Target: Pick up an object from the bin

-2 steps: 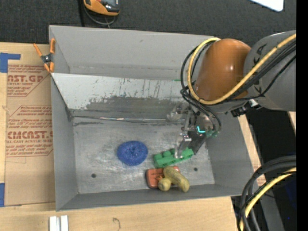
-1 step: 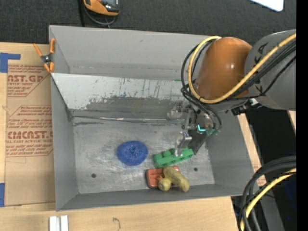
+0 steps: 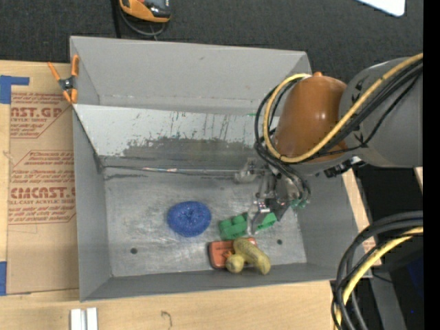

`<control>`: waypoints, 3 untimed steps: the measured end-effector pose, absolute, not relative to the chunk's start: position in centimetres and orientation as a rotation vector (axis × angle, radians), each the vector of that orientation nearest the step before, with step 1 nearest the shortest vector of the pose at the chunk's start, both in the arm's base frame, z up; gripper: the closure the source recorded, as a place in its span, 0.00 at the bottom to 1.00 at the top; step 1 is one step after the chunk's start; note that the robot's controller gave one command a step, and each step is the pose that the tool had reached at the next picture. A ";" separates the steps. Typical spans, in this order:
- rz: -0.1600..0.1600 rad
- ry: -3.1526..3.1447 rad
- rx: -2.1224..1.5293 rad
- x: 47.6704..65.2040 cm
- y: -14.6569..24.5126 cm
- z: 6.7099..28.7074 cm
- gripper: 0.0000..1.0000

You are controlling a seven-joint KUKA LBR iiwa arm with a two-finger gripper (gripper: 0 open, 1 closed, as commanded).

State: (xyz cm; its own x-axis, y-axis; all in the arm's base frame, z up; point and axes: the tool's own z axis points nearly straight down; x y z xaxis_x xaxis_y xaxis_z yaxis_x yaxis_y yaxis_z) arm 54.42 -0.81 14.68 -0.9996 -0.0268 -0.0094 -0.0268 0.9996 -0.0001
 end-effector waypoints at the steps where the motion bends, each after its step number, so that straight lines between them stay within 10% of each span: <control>1: -0.003 3.122 -0.244 53.5 -2.1 10.3 0.00; 2: -0.003 3.117 -0.234 52.6 -2.8 8.6 0.00; 3: -0.026 2.928 -1.107 52.1 0.3 8.0 1.00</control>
Offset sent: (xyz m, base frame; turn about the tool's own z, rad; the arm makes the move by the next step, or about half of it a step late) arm -0.0326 -0.0235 -0.0768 -0.0578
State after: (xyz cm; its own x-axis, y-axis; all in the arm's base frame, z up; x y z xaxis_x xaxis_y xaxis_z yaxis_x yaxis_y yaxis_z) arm 52.05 0.32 8.05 -0.7499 -0.6615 -0.0046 -0.6613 0.7499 -0.0193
